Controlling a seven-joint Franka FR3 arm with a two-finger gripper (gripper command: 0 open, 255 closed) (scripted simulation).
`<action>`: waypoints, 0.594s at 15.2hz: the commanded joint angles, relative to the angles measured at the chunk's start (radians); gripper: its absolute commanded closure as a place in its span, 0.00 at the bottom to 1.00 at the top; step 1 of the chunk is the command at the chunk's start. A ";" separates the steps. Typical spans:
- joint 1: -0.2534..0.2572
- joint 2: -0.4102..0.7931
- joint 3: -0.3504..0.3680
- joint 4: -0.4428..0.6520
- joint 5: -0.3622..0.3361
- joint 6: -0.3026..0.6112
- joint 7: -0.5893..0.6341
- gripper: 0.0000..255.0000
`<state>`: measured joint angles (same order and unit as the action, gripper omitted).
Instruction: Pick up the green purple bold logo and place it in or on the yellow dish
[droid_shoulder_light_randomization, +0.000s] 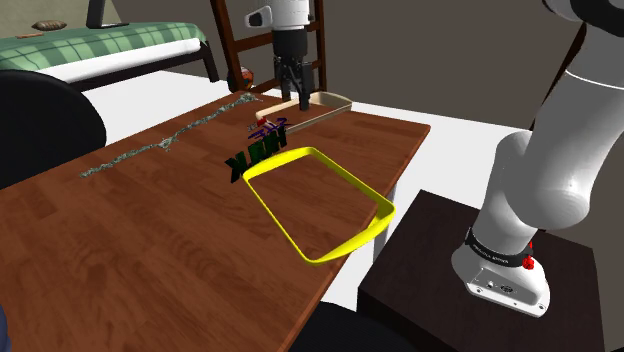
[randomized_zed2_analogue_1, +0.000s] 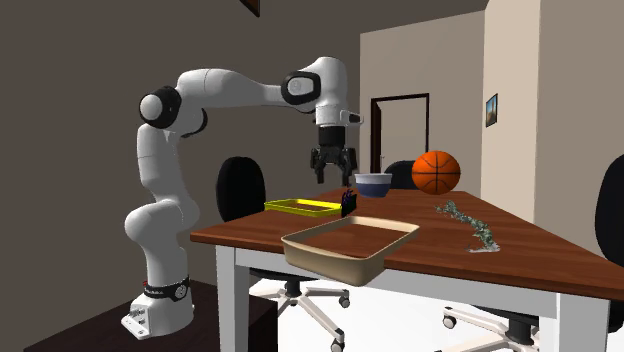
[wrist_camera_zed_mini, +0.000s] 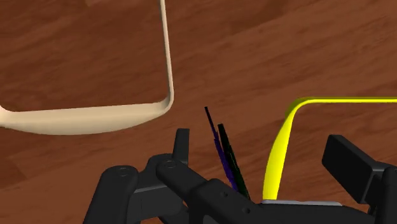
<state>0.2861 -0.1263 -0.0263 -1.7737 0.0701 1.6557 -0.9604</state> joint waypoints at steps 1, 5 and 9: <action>0.022 0.069 0.012 0.081 0.013 -0.025 -0.086 0.00; 0.059 0.188 0.048 0.231 0.028 -0.082 -0.238 0.00; 0.069 0.208 0.061 0.231 0.031 -0.068 -0.276 0.00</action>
<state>0.3547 0.0810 0.0337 -1.5341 0.1004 1.5790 -1.2288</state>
